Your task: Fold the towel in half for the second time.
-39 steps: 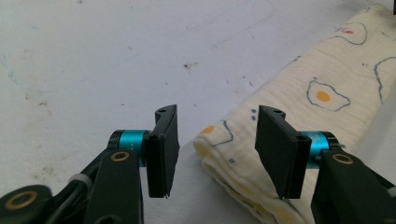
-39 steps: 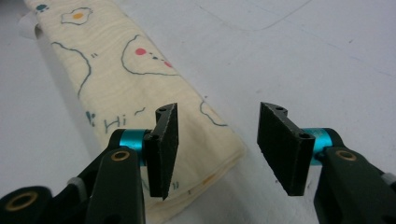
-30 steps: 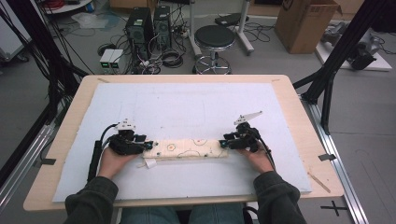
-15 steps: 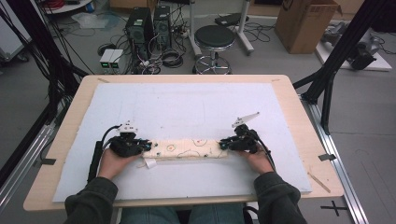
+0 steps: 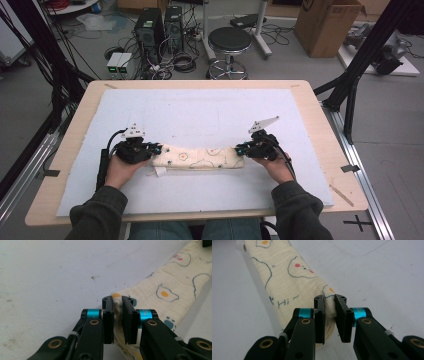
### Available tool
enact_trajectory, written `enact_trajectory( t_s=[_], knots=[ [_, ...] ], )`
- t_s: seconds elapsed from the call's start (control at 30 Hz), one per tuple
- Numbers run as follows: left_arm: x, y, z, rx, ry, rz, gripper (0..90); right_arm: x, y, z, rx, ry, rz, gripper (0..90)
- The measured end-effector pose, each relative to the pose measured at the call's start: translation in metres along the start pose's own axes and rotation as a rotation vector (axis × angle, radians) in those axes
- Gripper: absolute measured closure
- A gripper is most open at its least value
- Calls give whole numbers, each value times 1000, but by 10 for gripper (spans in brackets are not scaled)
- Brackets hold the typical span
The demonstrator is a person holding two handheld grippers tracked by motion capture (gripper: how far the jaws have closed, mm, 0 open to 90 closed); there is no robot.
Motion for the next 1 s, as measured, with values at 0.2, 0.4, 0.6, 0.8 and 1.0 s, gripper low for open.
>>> enact_trajectory(
  t_s=[0.2, 0.4, 0.6, 0.8, 1.0],
  knots=[
    [3, 8, 8, -22, -11, 21, 805, -1, -8, 10, 4, -3, -14, 792],
    [11, 17, 22, -41, -26, 45, 805, 1, -26, 20, 36, -14, -43, 792],
    [25, 26, 31, -51, -25, 74, 805, 7, -45, 29, 55, -5, -87, 792],
    [41, 34, 25, -94, -7, 86, 805, 13, -62, 32, 79, 18, -123, 790],
    [51, 42, 20, -124, -15, 103, 805, 24, -73, 29, 95, 28, -139, 785]
  ],
)
Point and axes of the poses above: each handheld gripper's, and its own axes: x roughly forward along the jaws, z roughly out of its top, y roughly to its left, the point moved 6 cm from there along x, roughly forward along the jaws, and after that the axes turned 5 degrees about -y, right-handed, at the moved point
